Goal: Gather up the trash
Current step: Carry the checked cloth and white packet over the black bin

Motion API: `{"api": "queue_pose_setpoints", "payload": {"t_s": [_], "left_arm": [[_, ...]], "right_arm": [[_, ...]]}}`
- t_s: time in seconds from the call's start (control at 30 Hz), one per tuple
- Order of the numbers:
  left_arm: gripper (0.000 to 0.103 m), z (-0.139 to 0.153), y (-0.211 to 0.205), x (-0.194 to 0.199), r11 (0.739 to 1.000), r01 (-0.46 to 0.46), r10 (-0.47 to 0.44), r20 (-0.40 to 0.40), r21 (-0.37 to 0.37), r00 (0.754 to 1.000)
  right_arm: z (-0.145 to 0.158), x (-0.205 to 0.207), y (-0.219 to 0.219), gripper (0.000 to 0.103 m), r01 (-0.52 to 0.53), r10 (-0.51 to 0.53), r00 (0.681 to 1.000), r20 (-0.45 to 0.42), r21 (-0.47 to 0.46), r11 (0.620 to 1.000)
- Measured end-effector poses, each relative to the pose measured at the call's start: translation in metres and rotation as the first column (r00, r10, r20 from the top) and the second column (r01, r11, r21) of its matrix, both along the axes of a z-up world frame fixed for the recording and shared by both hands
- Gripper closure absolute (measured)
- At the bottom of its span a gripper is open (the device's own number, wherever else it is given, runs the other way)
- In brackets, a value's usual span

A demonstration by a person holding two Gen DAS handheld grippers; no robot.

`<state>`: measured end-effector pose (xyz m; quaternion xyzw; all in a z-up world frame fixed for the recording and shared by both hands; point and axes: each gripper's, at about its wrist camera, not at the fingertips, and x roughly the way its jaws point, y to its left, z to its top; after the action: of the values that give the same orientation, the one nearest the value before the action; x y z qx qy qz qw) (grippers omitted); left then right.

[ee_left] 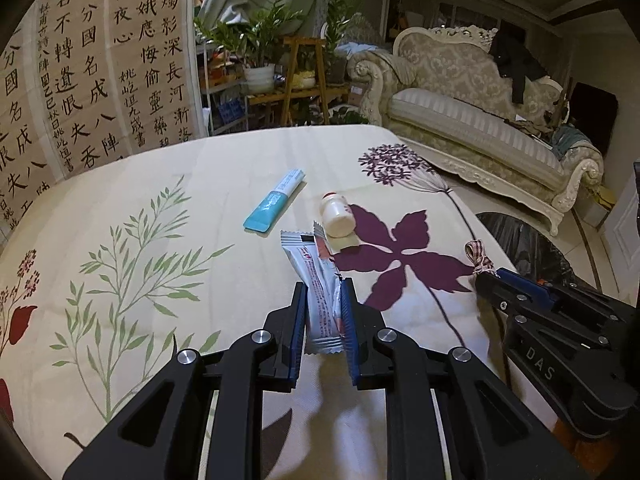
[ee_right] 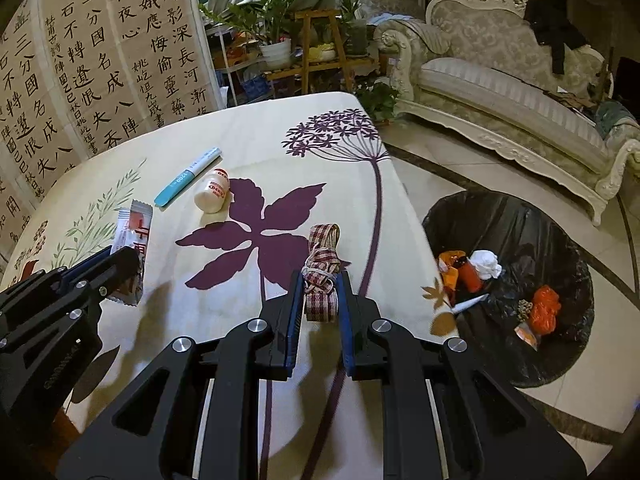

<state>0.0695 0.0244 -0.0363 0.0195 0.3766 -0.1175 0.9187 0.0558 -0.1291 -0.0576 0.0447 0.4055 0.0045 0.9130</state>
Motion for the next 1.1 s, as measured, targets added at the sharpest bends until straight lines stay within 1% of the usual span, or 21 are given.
{"api": "queue_pose_setpoints", "payload": {"t_s": [0.27, 0.5, 0.7, 0.9, 1.1], "left_arm": [[0.085, 0.01, -0.013, -0.017, 1.0, 0.028, -0.027, 0.04, -0.005, 0.999], [0.085, 0.019, -0.033, -0.027, 0.998, 0.068, -0.067, 0.074, -0.006, 0.995], [0.085, 0.023, -0.056, -0.033, 0.993, 0.113, -0.112, 0.09, -0.013, 0.99], [0.085, 0.018, -0.087, -0.034, 0.984, 0.176, -0.174, 0.081, -0.012, 0.981], [0.085, 0.016, -0.119, -0.03, 0.972, 0.235, -0.233, 0.083, -0.003, 0.969]], "right_arm": [[0.008, -0.019, -0.019, 0.086, 0.043, -0.043, 0.999, 0.025, 0.007, 0.999], [0.017, -0.035, -0.043, 0.086, 0.098, -0.098, 0.994, 0.057, 0.006, 0.995], [0.021, -0.049, -0.073, 0.086, 0.167, -0.167, 0.983, 0.074, 0.01, 0.986], [0.016, -0.058, -0.105, 0.086, 0.239, -0.239, 0.969, 0.067, 0.008, 0.971], [0.01, -0.059, -0.133, 0.086, 0.298, -0.298, 0.953, 0.06, 0.008, 0.954]]}}
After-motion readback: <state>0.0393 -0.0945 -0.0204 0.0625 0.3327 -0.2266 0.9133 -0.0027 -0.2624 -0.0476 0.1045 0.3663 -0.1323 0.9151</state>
